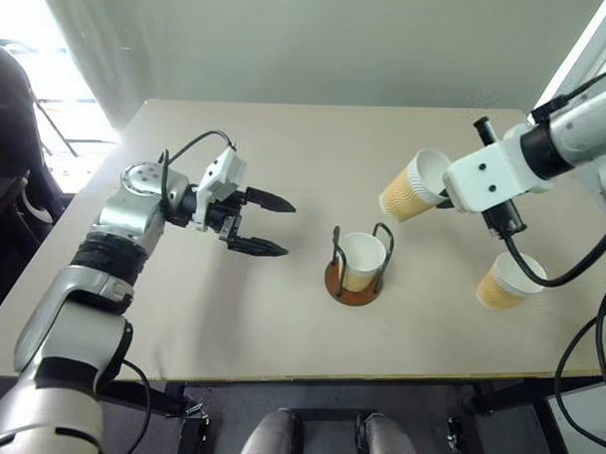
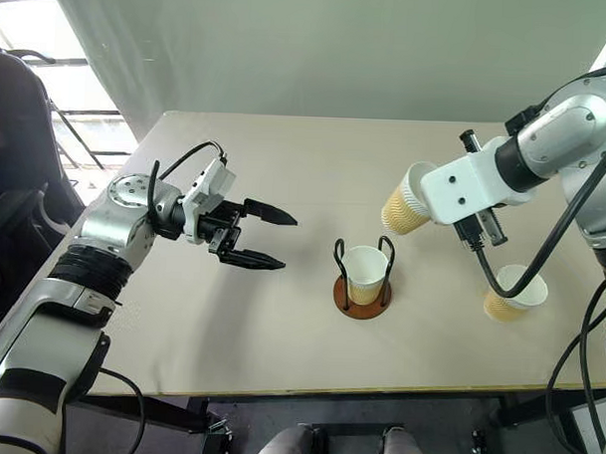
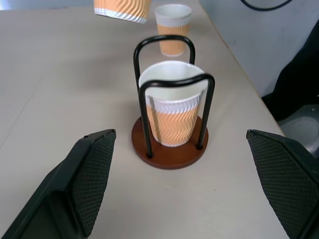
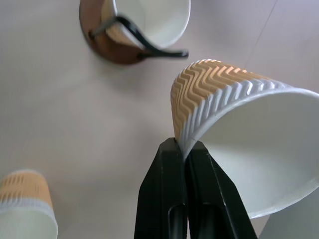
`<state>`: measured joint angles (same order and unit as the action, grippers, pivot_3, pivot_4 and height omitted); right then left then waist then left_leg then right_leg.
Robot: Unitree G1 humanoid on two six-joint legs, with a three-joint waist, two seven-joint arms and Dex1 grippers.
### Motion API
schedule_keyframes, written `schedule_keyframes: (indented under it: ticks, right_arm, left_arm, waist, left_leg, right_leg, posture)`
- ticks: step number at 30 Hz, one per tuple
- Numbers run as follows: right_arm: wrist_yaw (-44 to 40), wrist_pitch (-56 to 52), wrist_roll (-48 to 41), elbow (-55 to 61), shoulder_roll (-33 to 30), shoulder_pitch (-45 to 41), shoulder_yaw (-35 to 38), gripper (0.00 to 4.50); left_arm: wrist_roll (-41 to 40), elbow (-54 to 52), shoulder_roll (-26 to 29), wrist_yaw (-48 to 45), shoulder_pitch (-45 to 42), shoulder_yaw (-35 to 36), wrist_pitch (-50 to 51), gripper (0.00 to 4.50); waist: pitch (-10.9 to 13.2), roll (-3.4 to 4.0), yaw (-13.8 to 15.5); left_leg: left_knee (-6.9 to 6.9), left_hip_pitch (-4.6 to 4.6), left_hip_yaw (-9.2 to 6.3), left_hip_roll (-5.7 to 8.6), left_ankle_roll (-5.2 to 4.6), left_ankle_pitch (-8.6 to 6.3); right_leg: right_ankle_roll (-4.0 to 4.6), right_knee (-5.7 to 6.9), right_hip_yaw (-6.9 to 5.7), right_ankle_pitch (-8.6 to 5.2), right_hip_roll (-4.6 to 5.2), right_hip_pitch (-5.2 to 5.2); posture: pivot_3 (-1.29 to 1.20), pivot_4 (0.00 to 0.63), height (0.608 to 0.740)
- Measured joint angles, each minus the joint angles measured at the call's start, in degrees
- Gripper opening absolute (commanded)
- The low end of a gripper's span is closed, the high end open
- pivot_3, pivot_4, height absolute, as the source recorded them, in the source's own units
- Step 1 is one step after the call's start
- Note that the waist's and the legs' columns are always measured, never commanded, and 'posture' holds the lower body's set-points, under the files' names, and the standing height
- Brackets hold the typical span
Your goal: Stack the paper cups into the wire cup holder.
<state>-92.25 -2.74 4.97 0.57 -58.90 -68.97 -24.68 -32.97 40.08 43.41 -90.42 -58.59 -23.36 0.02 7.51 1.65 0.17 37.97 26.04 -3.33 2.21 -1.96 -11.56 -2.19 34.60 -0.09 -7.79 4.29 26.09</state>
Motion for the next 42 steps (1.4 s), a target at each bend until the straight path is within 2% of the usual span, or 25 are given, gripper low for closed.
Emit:
schedule_keyframes:
  ticks: [7,10,18,25,32,42]
  right_arm:
    - [0.0,-1.7,-0.5,1.1,1.9,-0.3,-1.5,0.02]
    - [0.0,-1.7,-0.5,0.7,2.0,-0.4,-1.6,0.02]
    - [0.0,-2.9,-2.2,2.2,2.9,-0.9,-2.8,0.02]
    - [0.0,-5.8,-5.0,4.3,3.4,-2.4,-3.7,0.02]
    - [0.0,-8.7,-7.9,7.7,0.7,-3.0,-4.8,0.02]
    - [0.0,-8.6,-8.3,11.7,-0.8,1.2,-5.5,0.02]
  left_arm:
    - [-2.7,2.3,3.1,0.0,-7.2,-4.0,0.0,4.5]
    - [-4.2,2.2,5.9,0.0,-8.7,-6.3,0.2,4.5]
    - [-7.4,-0.3,9.0,-0.1,-12.2,-9.6,1.2,4.5]
    - [-8.0,-1.2,9.0,-0.1,-12.5,-11.2,1.6,4.5]
    - [-8.0,-1.3,8.9,-0.1,-12.5,-11.4,1.6,4.5]
    - [-8.0,-1.3,8.9,-0.1,-12.5,-11.6,1.6,4.5]
  waist:
    - [0.0,-0.03,0.1]
    - [0.0,-0.03,0.0]
    - [0.0,-0.03,0.0]
    - [0.0,-0.03,0.0]
    - [0.0,-0.03,0.1]
    - [0.0,-0.03,0.0]
  left_leg:
    - [0.02,0.05,-0.01,0.03,-0.08,0.02]
    - [0.01,0.03,-0.02,0.02,-0.16,0.02]
    - [0.02,0.07,-0.04,0.02,-0.04,0.06]
    - [0.02,0.09,-0.05,0.02,0.09,0.07]
    - [0.02,0.1,-0.05,0.02,0.13,0.04]
    - [0.07,0.05,-0.05,0.03,0.06,0.06]
  right_leg:
    - [-0.08,-0.02,0.03,-0.05,0.0,0.0]
    - [-0.15,0.0,0.03,-0.14,-0.02,0.02]
    - [-0.23,0.02,0.03,-0.33,-0.02,0.03]
    - [-0.31,0.06,0.03,-0.5,-0.02,0.04]
    - [-0.31,0.07,0.03,-0.58,-0.01,0.03]
    - [-0.3,0.24,0.04,-0.61,-0.03,0.04]
  posture:
    - [0.0,0.15,0.74]
    - [0.0,0.15,0.74]
    - [0.0,0.15,0.74]
    - [0.0,0.15,0.74]
    - [0.0,0.15,0.74]
    - [0.0,0.15,0.74]
